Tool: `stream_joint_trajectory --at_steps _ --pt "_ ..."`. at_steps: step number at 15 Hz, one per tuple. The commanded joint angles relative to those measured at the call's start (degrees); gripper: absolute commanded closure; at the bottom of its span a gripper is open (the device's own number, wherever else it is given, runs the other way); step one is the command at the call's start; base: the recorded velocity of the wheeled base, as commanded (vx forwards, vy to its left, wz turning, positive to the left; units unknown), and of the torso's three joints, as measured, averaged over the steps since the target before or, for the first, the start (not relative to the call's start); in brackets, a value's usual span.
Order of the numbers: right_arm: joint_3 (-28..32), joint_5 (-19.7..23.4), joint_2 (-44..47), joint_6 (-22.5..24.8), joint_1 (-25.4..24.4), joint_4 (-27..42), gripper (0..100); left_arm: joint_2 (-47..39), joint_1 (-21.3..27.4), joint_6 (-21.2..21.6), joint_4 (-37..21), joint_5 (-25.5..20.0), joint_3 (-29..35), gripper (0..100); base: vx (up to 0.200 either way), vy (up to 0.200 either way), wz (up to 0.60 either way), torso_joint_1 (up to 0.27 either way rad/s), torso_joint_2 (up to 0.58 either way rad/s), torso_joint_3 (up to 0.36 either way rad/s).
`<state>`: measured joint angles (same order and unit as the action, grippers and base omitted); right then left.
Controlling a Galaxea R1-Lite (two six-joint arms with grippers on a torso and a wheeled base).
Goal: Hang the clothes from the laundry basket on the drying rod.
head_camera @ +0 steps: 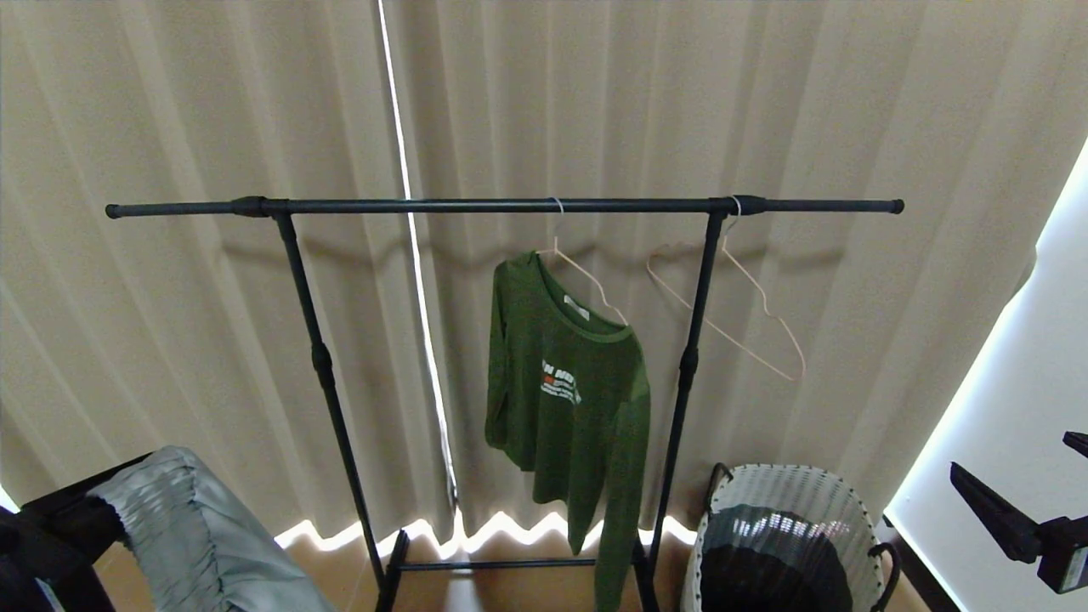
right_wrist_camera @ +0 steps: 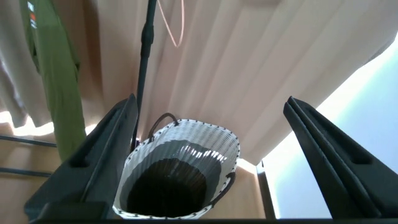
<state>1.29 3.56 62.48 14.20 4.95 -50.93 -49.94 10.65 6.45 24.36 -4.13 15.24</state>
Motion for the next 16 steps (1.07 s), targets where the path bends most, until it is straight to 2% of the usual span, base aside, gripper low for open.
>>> stream_joint_trajectory --at_steps 1,11,15,16 --pt "0.1 0.0 -0.2 0.0 0.0 0.0 0 -0.2 0.0 0.0 0.0 0.0 0.1 100 0.0 0.0 0.0 0.056 -0.11 -0.051" --pt "0.3 0.3 0.3 0.0 0.0 0.1 0 0.3 0.0 0.1 0.0 0.0 0.1 100 0.2 0.0 0.0 0.01 -0.01 -0.007" --pt "0.0 2.6 0.0 0.0 -0.1 0.1 0 0.4 0.0 0.2 0.0 0.0 0.0 100 0.2 0.0 0.0 0.005 0.0 0.002" --pt "0.1 3.1 0.1 0.0 -0.1 0.1 0 0.5 0.1 0.3 0.0 0.0 -0.3 100 0.0 0.0 0.0 0.0 0.0 0.0"
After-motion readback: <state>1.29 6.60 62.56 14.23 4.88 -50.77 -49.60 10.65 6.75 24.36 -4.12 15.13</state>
